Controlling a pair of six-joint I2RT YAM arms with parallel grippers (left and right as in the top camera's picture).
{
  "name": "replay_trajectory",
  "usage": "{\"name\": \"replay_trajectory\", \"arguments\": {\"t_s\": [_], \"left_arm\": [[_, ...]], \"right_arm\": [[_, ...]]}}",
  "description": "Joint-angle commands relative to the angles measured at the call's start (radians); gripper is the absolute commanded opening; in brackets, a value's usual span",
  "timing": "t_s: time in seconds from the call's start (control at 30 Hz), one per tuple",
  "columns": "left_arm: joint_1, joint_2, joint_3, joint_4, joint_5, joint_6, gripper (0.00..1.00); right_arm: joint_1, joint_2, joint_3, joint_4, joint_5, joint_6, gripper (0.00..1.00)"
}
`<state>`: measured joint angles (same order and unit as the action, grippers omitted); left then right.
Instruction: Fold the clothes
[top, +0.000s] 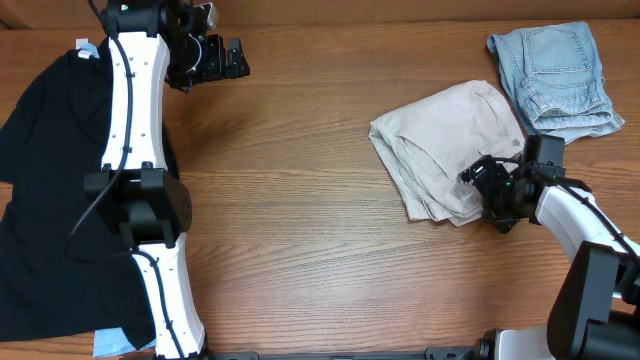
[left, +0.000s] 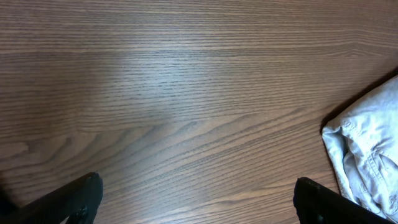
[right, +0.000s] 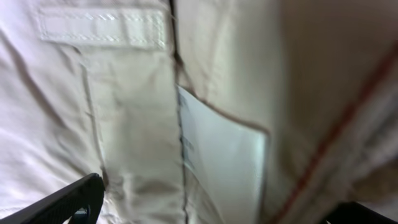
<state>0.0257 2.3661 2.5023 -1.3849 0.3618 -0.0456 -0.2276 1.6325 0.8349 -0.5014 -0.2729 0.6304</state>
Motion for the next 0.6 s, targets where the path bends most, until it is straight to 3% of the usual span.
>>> {"name": "replay_trajectory", "arguments": {"t_s": [0.0,0.1,0.3,0.33,0.47,0.5,0.57], "left_arm": [[-0.015,0.002,0.019,-0.004,-0.006,0.023,1.00],[-0.015,0.001,0.019,-0.005,-0.006,0.023,1.00],[-0.016,0.002,0.019,-0.004,-0.006,0.023,1.00],[-0.018,0.002,0.019,-0.004,-0.006,0.023,1.00],[-0.026,0.002,0.019,-0.004,-0.006,0.023,1.00],[-0.029,0.001,0.019,-0.004,-0.006,0.023,1.00],[-0.033,0.002,0.019,-0.004,-0.006,0.023,1.00]], "right_arm": [[-0.002,0.028,-0.023,0.039,0.006,-0.013,1.00],[-0.002,0.046,-0.025,0.083,0.006,-0.013,0.96],[-0.001,0.170,-0.025,0.296,-0.030,-0.010,0.77],[0.003,0.208,-0.025,0.371,-0.050,-0.010,0.62],[0.021,0.262,-0.025,0.528,-0.092,-0.009,0.23],[0.026,0.272,-0.025,0.568,-0.104,-0.009,0.16],[0.034,0.286,-0.025,0.635,-0.127,-0.010,0.12]]}}
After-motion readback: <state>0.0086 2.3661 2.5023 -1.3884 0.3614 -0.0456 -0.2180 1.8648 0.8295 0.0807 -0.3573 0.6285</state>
